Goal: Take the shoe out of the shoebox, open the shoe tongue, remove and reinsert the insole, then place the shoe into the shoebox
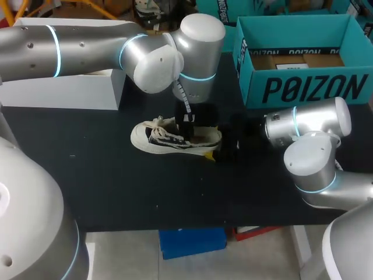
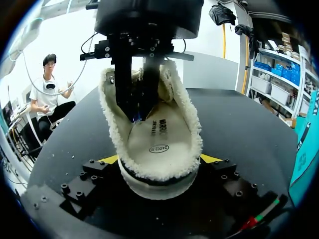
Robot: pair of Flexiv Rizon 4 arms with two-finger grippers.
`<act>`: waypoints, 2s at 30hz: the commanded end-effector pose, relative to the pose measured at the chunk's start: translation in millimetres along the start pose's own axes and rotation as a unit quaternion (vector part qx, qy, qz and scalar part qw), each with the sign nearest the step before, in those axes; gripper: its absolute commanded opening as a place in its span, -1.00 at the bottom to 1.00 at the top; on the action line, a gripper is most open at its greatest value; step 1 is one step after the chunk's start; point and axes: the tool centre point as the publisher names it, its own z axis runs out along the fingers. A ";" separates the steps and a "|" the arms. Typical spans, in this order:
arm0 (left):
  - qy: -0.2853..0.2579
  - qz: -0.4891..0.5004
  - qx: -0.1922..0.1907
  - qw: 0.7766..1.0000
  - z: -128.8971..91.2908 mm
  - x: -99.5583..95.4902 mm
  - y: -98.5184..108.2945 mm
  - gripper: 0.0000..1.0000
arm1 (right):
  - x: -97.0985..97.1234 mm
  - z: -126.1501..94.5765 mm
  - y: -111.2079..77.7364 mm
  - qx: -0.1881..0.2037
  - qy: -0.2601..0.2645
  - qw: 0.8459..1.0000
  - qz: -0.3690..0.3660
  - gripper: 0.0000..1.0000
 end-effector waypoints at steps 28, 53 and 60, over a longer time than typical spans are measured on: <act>-0.181 0.010 -0.098 0.978 263.5 -82.3 26.2 -0.67 | -1.4 6.5 -2.4 0.002 -0.001 1.000 0.002 -1.00; -0.233 -0.072 -0.092 0.966 278.4 -139.6 34.2 -1.00 | -1.4 6.5 -2.4 0.002 -0.001 1.000 0.002 -1.00; -0.221 -0.089 -0.075 0.968 285.0 -160.7 33.9 -1.00 | -1.4 6.5 -2.4 0.002 -0.001 1.000 0.002 -1.00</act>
